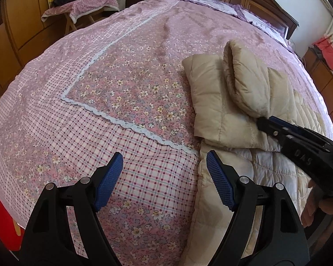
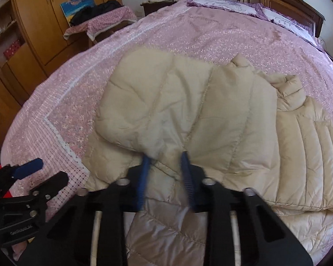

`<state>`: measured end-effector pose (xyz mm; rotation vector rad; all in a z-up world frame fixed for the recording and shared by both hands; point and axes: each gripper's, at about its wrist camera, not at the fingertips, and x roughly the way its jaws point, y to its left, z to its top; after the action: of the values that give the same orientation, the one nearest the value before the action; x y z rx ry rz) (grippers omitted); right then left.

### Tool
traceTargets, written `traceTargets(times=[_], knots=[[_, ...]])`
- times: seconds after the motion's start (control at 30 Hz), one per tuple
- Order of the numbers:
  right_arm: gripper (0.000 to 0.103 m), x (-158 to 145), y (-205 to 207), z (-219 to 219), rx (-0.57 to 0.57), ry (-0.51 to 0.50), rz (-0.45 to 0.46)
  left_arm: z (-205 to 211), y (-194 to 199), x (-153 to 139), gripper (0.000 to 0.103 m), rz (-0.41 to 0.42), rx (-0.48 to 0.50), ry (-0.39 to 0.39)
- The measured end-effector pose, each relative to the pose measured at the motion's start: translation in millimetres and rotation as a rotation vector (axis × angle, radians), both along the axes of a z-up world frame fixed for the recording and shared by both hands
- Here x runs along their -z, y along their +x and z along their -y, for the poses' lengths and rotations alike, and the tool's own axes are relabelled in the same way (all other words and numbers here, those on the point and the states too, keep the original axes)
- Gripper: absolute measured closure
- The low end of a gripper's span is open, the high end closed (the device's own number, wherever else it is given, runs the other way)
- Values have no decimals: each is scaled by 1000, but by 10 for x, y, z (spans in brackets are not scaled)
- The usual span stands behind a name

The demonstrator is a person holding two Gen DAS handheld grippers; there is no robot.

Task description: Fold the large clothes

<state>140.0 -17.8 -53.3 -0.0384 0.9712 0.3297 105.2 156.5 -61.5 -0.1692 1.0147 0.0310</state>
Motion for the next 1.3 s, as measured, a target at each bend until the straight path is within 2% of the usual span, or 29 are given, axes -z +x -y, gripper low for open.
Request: traceTargets(times=[0.1, 0.3, 0.53, 0.77, 1.13, 1.3], knots=[[99, -126, -40, 98, 11, 34, 26, 29, 12, -23, 26, 6, 9, 3], [101, -497, -182, 456, 65, 103, 105, 168, 50, -116, 26, 32, 41, 8], [102, -722, -411, 1011, 178, 100, 183, 325, 80, -202, 26, 61, 73, 3], [103, -654, -564, 1507, 296, 83, 183, 485, 147, -225, 26, 64, 106, 11], [103, -363, -687, 2054, 430, 123, 101, 746, 259, -278, 26, 81, 161, 38], [103, -250, -748, 2201, 451, 142, 54, 902, 387, -273, 23, 82, 202, 62]])
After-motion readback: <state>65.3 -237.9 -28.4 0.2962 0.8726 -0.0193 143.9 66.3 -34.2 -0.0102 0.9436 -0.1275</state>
